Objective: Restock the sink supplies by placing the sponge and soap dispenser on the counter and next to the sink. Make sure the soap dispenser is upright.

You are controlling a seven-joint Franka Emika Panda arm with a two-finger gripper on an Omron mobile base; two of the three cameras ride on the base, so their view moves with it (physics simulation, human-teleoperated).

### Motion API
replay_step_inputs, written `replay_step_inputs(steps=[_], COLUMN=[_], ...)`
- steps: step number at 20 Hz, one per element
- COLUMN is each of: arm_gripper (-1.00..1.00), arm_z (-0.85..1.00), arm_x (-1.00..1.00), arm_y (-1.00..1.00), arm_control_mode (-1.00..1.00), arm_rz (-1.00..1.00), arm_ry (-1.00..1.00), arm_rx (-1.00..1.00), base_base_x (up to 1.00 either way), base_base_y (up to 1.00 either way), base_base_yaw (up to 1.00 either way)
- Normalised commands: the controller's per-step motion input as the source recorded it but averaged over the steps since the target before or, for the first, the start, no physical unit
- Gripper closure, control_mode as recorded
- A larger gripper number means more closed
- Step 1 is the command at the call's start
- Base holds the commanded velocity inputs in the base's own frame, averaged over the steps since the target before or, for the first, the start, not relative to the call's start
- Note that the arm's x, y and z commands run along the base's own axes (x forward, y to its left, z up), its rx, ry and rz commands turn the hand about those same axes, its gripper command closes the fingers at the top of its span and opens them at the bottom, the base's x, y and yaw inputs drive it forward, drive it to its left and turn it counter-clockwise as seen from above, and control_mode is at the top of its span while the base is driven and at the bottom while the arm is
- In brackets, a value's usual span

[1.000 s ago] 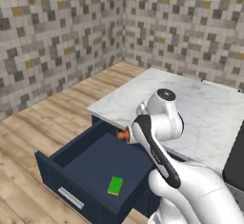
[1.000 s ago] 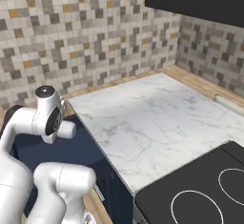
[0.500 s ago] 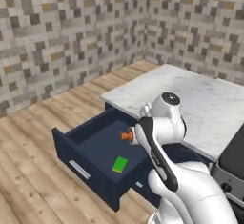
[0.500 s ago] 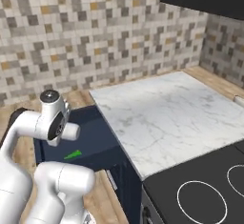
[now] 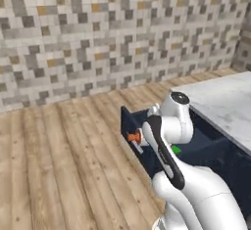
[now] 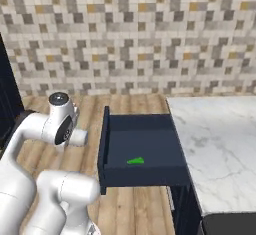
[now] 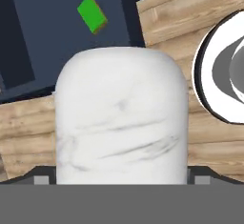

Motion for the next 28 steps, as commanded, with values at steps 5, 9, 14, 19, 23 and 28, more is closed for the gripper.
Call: replay_step_inputs(steps=[5, 9, 14, 19, 23, 28], arm_gripper=[1.0, 1.0, 1.0, 1.0, 1.0, 1.0], arm_z=[0.0, 0.0, 0.0, 0.0, 0.0, 0.0], arm_x=[0.0, 0.0, 0.0, 0.0, 0.0, 0.0], arm_y=[0.0, 0.0, 0.0, 0.0, 0.0, 0.0], arm_control_mode=[1.0, 1.0, 1.0, 1.0, 1.0, 1.0], arm_rz=[0.0, 0.0, 0.0, 0.0, 0.0, 0.0], arm_ry=[0.0, 0.0, 0.0, 0.0, 0.0, 0.0], arm_rx=[0.0, 0.0, 0.0, 0.0, 0.0, 0.0], base_base_x=[-0.06, -0.12, -0.14, 0.23, 0.16, 0.47], base_base_y=[0.86, 0.94, 0.94, 0.48, -0.04, 0.0], base_base_yaw=[0.74, 0.72, 0.72, 0.74, 0.75, 0.82])
